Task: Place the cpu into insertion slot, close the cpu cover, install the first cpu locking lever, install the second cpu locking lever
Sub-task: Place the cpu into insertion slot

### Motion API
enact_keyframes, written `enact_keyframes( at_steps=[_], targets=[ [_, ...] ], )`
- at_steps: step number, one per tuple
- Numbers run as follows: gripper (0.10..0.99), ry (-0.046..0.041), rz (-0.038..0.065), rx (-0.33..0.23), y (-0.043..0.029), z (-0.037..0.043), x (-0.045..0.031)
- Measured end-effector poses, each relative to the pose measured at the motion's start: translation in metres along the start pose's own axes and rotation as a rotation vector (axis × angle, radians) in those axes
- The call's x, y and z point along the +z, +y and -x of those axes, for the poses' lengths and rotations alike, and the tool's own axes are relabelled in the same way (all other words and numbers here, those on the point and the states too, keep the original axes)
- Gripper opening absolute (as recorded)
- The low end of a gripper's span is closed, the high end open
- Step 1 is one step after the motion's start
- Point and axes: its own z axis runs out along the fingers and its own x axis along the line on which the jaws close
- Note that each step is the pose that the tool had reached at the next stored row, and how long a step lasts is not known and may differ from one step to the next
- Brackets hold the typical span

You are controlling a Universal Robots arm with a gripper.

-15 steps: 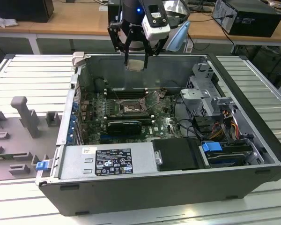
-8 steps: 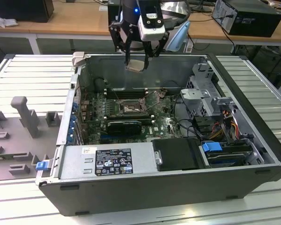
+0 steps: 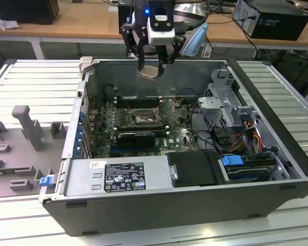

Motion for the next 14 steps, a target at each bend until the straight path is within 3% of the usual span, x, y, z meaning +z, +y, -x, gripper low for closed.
enact_keyframes(
  at_steps=[14],
  targets=[
    [0.529,-0.0151,0.003,0.171,0.0,0.0,0.0005]
  ],
)
